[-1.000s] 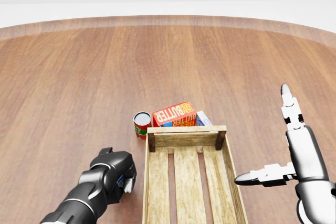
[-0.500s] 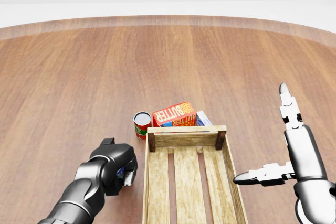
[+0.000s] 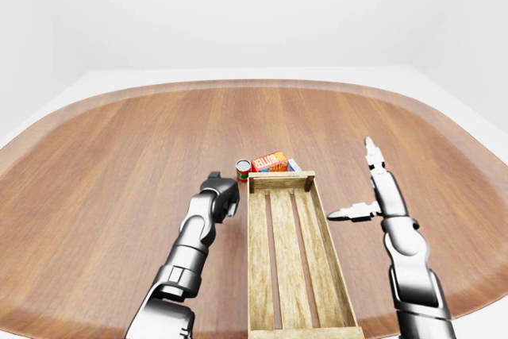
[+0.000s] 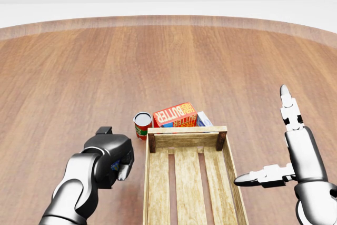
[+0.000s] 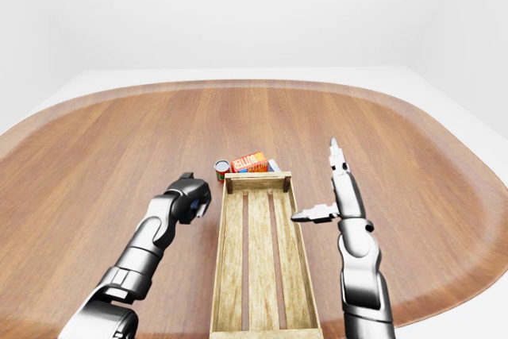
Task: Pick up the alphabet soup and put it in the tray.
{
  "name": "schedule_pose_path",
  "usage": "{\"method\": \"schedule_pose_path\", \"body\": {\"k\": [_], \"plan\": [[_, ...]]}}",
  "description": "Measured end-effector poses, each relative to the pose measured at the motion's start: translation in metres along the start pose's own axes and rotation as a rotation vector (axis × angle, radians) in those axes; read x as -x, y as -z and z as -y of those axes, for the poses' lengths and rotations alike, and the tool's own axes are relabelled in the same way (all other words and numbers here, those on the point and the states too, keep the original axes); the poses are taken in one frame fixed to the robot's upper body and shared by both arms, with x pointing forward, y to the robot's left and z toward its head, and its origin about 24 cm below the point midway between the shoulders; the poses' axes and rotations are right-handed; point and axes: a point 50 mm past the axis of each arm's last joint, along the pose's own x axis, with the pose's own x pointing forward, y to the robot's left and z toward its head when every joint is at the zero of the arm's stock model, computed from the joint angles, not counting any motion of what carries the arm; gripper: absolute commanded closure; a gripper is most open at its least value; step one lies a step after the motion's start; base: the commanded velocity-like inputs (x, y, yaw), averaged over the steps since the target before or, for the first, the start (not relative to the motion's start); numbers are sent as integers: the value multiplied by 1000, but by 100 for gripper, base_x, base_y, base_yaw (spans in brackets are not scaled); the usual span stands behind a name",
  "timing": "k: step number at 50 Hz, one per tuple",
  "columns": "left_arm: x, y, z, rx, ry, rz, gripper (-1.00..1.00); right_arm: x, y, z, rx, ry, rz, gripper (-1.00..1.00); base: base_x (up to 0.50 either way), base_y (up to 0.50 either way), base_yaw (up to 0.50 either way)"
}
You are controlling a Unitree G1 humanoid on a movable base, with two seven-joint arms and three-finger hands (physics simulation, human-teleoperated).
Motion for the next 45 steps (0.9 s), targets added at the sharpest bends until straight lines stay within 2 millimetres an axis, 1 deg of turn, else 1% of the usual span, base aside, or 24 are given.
{"method": "schedule_pose_path", "body": {"k": [7, 14, 21, 39, 45], "plan": [[6, 7, -3, -18, -2, -25, 100, 0, -1, 0, 2, -1, 5, -100, 0, 0, 0], [14, 7, -13, -36, -12, -35, 100, -1, -3, 0, 5, -2, 11, -100, 0, 0, 0], [23, -1, -30, -54, -37, -22, 100, 0, -3, 0, 6, -3, 11, -100, 0, 0, 0], [52, -20, -77, -87, -270, 10, 100, 0, -4, 1, 11, -3, 14, -100, 0, 0, 0], [60, -27, -86, -95, -322, 25, 100, 0, -3, 1, 11, -3, 13, -100, 0, 0, 0]]}}
